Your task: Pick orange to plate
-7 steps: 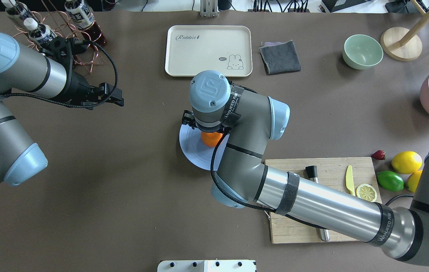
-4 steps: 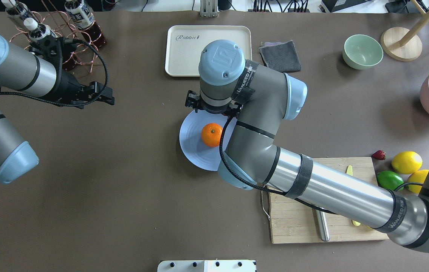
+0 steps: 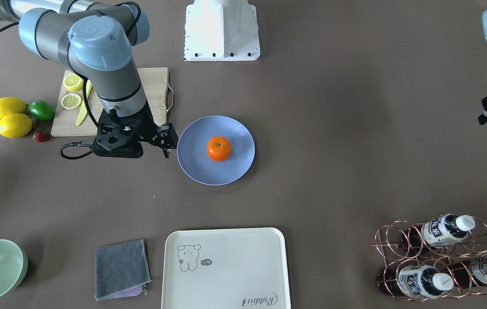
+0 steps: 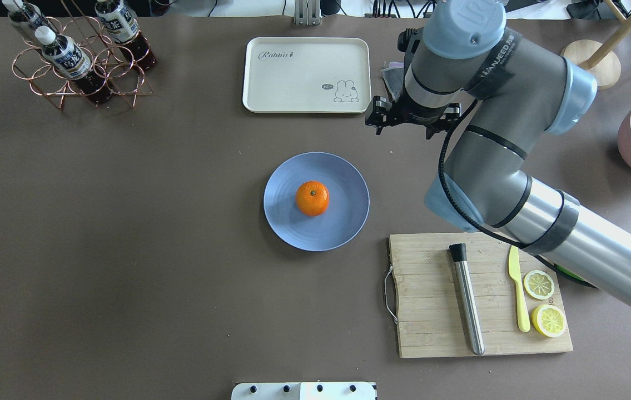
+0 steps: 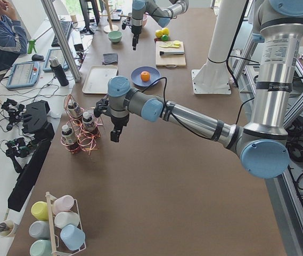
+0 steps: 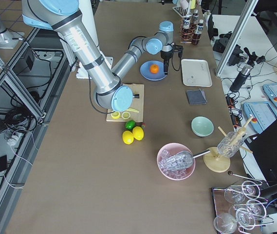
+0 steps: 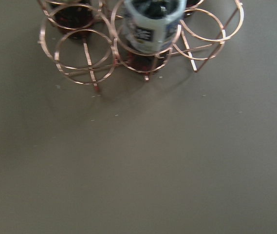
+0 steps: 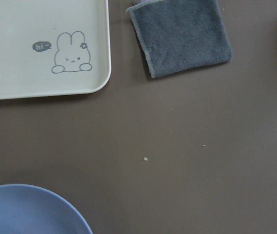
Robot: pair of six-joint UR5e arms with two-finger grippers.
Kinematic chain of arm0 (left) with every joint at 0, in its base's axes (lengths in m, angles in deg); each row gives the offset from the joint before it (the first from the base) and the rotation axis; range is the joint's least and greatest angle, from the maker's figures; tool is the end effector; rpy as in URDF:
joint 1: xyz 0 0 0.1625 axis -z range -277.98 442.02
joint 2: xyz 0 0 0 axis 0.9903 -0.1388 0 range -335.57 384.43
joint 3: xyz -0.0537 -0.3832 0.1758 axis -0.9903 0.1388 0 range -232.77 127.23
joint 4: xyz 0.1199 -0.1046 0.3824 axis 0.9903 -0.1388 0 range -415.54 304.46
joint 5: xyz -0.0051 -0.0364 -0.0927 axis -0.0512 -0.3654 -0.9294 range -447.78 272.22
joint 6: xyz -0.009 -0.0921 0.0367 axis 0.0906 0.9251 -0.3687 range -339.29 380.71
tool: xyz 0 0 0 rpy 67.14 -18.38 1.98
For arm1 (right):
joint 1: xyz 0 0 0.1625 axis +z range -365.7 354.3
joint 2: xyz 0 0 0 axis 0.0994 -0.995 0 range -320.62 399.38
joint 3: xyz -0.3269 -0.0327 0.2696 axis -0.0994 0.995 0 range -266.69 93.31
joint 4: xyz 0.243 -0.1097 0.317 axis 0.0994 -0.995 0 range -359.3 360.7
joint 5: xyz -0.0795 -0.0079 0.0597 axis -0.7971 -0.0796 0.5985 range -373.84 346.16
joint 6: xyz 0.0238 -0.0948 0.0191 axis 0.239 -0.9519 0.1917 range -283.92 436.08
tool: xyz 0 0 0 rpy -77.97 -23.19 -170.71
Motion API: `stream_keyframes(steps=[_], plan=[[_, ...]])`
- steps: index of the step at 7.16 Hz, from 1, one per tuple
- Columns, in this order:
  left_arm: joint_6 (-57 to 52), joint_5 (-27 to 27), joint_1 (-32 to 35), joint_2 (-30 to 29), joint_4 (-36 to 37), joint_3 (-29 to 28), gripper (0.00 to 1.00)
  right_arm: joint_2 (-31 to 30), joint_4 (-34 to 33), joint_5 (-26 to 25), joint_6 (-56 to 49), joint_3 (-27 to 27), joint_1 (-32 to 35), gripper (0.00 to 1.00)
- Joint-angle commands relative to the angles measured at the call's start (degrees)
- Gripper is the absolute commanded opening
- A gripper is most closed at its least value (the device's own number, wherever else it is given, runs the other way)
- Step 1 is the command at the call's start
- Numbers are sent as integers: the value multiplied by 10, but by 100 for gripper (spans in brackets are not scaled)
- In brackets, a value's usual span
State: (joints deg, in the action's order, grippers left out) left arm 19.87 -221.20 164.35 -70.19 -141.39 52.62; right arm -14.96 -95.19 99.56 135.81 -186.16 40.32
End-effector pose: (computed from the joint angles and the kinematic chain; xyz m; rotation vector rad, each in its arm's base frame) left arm 0.0050 -0.5225 0.4943 0.2185 0.7689 0.2453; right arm -0.3905 -0.5397 0.2375 0.1084 -0.7731 0.1210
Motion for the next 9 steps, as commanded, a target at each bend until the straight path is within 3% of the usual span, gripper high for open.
stream_keyframes(steps=[1,3,5,6,9], plan=[[-177,26,77,16,131,-22,98,-104,0,50,-144,-56,84,100],[-183,36,89,29,128,-44,98,-244,6,90,-355,-85,187,100],[-183,29,97,30,129,-47,98,-352,6,159,-602,-68,332,100],[-183,28,97,30,128,-48,98,-372,0,174,-659,-65,396,100],[-177,28,97,36,129,-48,98,-468,6,171,-667,-66,468,100]])
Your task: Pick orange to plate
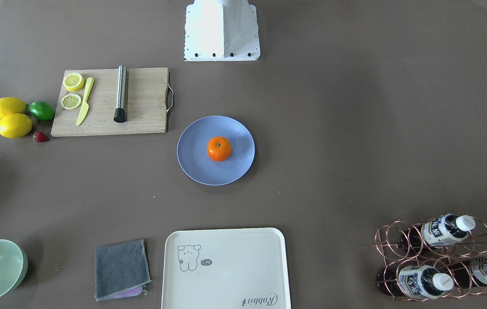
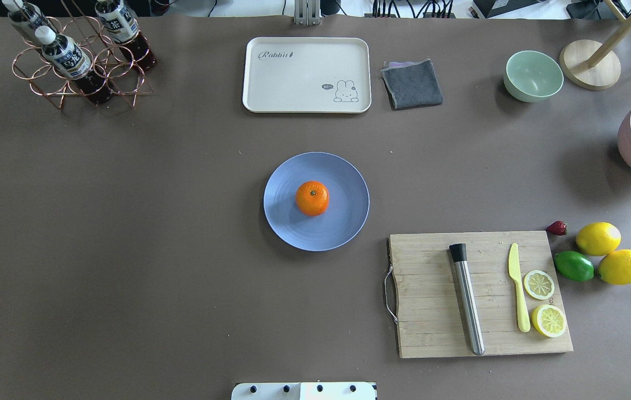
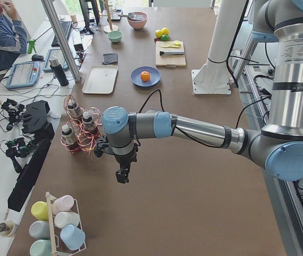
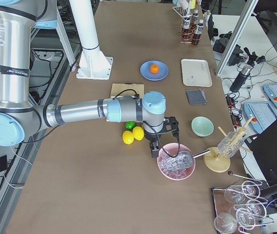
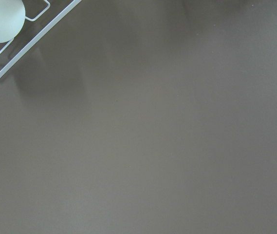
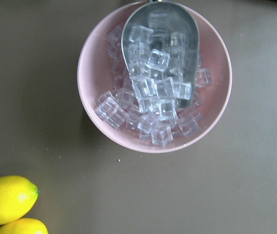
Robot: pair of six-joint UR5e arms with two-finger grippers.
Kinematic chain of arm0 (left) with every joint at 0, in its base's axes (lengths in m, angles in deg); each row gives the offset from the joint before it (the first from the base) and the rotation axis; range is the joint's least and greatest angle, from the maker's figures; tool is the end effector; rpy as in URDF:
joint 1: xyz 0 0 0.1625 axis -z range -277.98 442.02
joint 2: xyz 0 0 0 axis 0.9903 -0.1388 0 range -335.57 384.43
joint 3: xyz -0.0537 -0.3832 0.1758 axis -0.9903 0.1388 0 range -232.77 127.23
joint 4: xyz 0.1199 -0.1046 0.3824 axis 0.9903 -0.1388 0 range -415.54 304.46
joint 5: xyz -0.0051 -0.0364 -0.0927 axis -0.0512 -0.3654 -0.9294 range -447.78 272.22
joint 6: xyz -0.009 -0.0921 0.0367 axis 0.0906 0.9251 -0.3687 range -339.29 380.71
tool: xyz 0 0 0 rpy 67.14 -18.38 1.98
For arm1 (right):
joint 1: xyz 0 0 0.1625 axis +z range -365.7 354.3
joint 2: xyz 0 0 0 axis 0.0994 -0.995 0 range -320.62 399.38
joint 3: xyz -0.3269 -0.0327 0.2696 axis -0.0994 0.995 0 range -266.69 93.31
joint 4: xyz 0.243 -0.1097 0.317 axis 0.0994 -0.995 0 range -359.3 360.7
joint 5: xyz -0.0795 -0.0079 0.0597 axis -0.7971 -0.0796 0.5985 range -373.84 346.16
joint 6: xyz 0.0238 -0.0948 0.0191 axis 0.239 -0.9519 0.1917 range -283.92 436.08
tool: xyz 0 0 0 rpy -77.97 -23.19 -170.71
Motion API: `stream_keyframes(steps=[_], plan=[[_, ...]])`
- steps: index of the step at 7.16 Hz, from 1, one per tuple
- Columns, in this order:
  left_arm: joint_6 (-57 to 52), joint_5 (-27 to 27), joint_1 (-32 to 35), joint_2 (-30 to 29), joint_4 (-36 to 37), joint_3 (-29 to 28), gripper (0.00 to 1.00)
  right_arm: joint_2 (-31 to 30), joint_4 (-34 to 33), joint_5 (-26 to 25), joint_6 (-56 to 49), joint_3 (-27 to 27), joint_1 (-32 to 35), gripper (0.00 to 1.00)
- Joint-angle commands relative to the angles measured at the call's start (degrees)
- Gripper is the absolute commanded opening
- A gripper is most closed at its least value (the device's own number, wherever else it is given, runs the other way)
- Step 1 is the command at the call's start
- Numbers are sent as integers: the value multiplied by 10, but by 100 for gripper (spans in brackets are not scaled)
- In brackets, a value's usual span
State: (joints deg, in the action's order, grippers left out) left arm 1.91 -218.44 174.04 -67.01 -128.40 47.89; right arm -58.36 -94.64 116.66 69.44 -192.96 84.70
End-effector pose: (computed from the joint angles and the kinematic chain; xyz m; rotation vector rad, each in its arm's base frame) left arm -0.0855 -0.4842 0.5893 0.0453 0.7146 0.2490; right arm 0.0717 -0.4340 0.5955 0.0966 -0.7025 -0.1240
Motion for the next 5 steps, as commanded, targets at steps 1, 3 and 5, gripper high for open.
stream_keyframes(steps=[1,3,5], plan=[[3,1,0,6,-2,2,98,-39,1,-1,-1,2,25,100],[3,1,0,17,-2,3,98,-48,1,1,0,9,24,100],[2,1,0,19,-4,2,98,-47,1,2,0,9,24,100]])
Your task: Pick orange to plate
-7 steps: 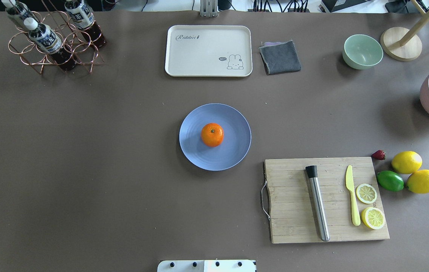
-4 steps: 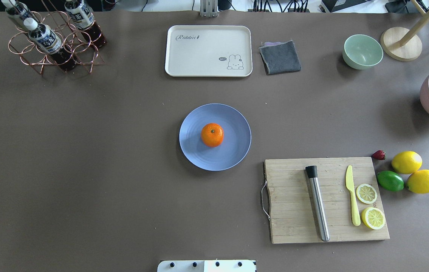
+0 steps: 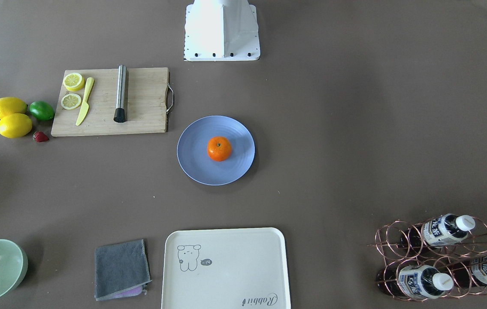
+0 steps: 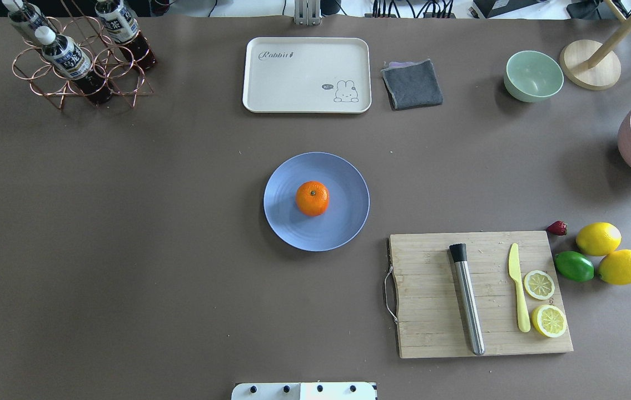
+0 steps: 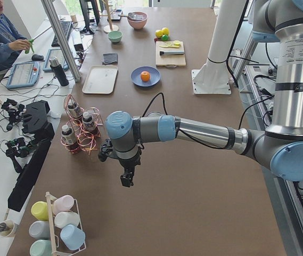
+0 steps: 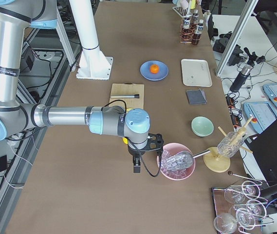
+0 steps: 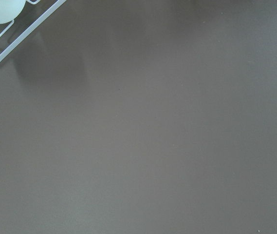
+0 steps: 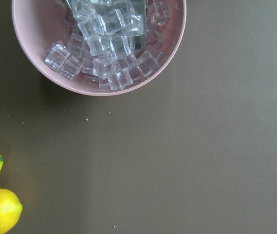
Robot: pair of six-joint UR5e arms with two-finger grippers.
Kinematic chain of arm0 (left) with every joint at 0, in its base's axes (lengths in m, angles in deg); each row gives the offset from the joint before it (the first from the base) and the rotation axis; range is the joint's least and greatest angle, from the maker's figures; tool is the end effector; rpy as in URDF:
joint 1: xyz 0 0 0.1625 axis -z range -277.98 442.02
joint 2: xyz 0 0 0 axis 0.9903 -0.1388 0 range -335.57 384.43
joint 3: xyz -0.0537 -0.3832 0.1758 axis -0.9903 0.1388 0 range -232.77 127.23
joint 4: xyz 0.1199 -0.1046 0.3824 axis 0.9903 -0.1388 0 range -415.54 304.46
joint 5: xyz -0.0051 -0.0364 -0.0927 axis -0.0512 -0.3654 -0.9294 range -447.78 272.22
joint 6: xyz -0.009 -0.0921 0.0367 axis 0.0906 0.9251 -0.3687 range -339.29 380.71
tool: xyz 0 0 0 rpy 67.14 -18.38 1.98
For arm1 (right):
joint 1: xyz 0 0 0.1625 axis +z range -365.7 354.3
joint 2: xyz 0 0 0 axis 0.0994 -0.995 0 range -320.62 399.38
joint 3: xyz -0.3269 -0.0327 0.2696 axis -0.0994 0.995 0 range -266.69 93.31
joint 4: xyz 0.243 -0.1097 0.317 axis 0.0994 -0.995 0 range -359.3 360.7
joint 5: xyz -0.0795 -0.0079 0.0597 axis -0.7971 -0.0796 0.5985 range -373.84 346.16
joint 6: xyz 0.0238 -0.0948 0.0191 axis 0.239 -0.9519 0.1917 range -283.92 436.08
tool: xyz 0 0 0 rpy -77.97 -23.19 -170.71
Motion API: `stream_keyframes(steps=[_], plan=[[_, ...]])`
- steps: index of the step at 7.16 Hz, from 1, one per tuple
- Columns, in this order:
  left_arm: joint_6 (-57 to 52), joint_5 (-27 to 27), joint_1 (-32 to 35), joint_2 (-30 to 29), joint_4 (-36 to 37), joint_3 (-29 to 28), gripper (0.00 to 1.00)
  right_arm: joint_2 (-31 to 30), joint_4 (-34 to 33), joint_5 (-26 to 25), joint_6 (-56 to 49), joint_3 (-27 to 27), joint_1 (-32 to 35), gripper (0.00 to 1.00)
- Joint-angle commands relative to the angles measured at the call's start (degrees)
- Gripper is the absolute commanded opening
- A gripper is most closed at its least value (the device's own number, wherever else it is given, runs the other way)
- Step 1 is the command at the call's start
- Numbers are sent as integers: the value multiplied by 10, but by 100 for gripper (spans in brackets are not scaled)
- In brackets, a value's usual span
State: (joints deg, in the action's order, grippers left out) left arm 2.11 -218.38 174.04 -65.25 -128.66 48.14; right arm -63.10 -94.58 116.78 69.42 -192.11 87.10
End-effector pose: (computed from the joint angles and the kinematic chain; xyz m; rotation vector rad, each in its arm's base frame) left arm -0.0851 -0.4713 0.6016 0.0232 0.7170 0.2379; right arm 0.0878 -0.3926 0.6369 0.0194 -0.7097 -0.0500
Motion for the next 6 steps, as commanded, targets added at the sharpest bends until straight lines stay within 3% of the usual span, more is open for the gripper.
stream_keyframes(steps=[1,6], plan=[[0,0,0,1,-1,-2,98,0,1,10,-1,0,0,100],[-5,-1,0,13,-1,0,98,-1,0,21,-2,0,0,100]])
